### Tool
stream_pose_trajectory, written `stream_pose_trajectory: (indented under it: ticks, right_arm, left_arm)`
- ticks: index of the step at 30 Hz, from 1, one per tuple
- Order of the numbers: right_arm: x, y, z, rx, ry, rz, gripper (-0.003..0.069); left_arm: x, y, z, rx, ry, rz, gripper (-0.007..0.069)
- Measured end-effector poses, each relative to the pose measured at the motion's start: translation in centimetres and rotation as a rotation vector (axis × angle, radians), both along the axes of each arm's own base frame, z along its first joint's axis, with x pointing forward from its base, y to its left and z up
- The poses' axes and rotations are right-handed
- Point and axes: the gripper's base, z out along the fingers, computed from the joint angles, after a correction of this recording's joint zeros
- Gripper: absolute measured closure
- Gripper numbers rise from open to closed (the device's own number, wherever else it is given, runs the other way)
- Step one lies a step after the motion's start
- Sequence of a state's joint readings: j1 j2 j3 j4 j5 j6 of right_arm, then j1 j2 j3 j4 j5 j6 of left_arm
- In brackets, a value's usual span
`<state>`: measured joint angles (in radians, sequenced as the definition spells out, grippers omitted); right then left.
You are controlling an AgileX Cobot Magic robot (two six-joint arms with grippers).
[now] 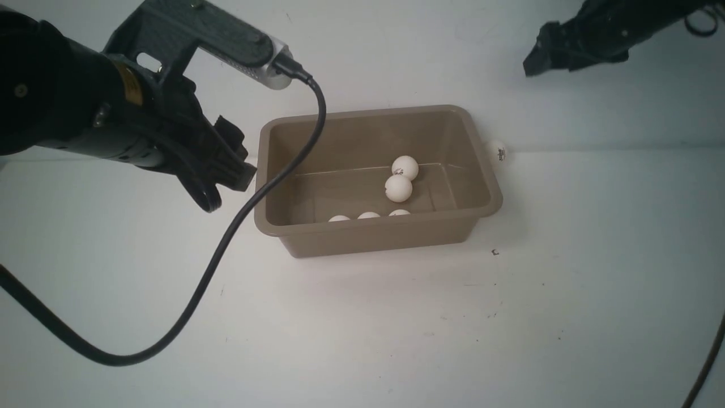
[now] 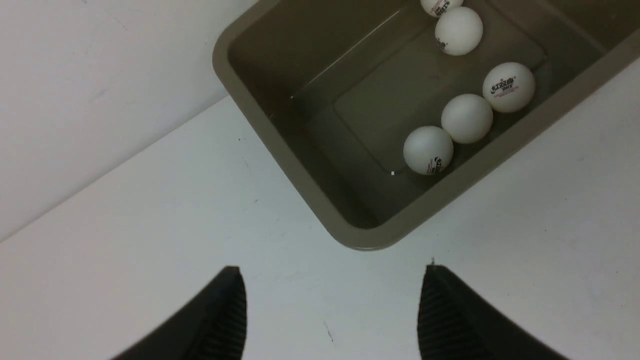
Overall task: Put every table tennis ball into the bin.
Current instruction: Use the right arm to clamp the table tennis ball closest to it
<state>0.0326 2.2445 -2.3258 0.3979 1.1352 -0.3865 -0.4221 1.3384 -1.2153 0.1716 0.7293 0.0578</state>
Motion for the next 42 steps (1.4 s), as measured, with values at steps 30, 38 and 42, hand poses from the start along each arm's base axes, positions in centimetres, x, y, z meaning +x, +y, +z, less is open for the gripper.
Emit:
stream_pose_trajectory:
  ticks: [30,38,42]
  right_arm:
    - [-2.0,-0.1,7.3,0.023,-0.273,-0.013,0.0111]
    - [-2.0,0.0,7.3,0.041,-0.275,-0.012,0.0111]
    - [-2.3,0.2,7.8,0.057,-0.290,0.008,0.0111]
  left_arm:
    - [0.2,-0.1,0.2,-0.012,-0.026,-0.004,0.0209]
    - [0.1,-0.1,0.2,-0.011,-0.023,-0.004,0.0209]
    - [0.1,-0.1,0.2,-0.011,-0.023,-0.004,0.0209]
